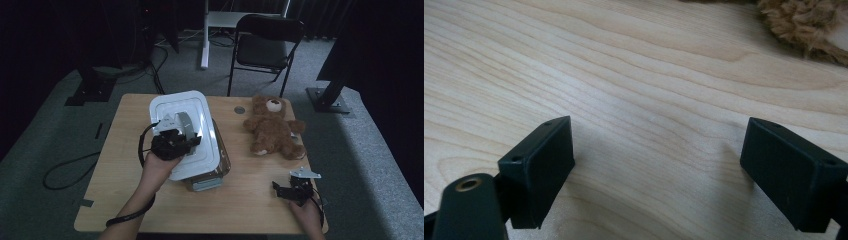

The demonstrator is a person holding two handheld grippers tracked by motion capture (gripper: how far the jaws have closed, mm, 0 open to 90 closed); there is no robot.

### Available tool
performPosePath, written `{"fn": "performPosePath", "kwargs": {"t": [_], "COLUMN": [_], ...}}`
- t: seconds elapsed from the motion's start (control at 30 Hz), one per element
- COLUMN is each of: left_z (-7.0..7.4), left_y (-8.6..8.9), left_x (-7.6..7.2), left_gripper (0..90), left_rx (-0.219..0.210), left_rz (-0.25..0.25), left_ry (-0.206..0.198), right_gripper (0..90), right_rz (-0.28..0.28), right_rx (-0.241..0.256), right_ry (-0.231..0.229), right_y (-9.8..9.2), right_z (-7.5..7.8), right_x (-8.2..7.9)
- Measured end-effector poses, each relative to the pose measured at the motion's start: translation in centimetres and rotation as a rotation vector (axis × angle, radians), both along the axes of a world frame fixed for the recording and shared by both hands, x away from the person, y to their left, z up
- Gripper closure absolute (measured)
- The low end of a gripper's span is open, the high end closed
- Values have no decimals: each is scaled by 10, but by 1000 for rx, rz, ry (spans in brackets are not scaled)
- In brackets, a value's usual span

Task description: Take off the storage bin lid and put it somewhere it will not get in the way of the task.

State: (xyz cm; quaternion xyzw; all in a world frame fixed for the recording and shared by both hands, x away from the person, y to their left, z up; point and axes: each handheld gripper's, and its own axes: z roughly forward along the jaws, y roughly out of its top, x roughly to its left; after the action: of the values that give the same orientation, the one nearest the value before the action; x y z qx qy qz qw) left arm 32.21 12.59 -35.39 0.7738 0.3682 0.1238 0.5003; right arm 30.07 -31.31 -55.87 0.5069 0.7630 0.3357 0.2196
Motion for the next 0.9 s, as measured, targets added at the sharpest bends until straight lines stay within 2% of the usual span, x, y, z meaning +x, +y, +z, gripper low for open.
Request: {"fn": "performPosePath", "kwargs": {"t": [0.2,0.3,0.47,0.67,0.9], "left_z": [6,6,8,5,3], "left_y": [19,30,46,66,88], "left_x": [-6,-8,-12,-16,-21], "left_gripper": [787,787,787,787,787], "left_rx": [10,-11,-5,2,2], "left_rz": [22,32,51,75,108], "left_ry": [-19,-14,-26,-18,-27], "right_gripper": [130,130,130,131,130], "right_rz": [-1,-3,-3,-3,-4], "right_rx": [0,0,0,0,1], "right_ry": [-1,-1,0,0,0], "right_y": [0,0,0,0,0], "right_z": [0,0,0,0,0], "right_x": [0,0,0,0,0]}}
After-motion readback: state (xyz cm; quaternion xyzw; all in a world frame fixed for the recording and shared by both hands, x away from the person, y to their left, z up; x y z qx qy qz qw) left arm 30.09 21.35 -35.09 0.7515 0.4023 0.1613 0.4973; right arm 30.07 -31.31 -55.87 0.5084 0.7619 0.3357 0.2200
